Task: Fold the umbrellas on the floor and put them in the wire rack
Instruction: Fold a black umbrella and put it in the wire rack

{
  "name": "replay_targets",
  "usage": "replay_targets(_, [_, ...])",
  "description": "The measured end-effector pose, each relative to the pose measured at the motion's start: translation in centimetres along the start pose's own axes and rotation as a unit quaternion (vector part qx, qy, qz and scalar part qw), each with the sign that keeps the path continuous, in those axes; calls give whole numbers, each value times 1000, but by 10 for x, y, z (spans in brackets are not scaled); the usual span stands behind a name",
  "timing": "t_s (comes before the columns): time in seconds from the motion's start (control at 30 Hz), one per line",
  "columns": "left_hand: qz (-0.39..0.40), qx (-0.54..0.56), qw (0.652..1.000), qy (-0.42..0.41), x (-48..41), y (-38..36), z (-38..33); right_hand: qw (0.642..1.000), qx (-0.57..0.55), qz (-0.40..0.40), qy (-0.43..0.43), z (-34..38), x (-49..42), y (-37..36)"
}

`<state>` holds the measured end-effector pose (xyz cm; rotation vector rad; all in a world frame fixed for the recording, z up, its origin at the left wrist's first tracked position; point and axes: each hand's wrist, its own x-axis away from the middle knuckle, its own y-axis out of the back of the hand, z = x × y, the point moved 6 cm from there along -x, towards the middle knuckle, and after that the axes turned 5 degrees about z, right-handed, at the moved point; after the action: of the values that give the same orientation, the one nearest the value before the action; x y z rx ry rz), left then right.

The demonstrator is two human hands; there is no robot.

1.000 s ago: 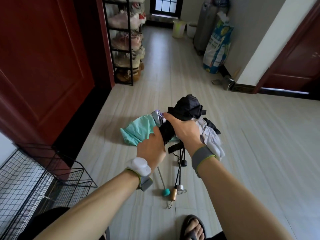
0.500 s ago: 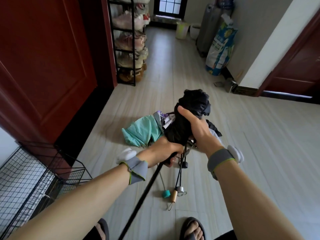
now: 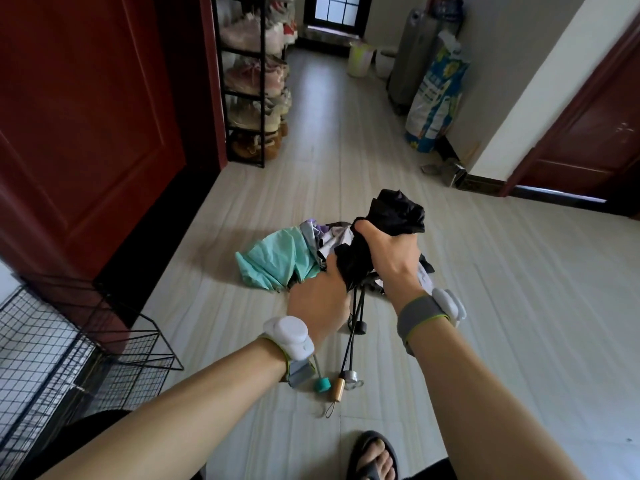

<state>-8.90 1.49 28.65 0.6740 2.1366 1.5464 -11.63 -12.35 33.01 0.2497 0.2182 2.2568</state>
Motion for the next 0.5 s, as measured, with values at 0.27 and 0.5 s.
replay_targets(0.27, [236, 501, 832, -29, -7, 10, 5, 974, -197, 99, -54, -2, 4, -1])
replay_targets(0.5, [326, 635, 698, 58, -7, 18, 5, 980, -116, 161, 15, 14, 13, -4])
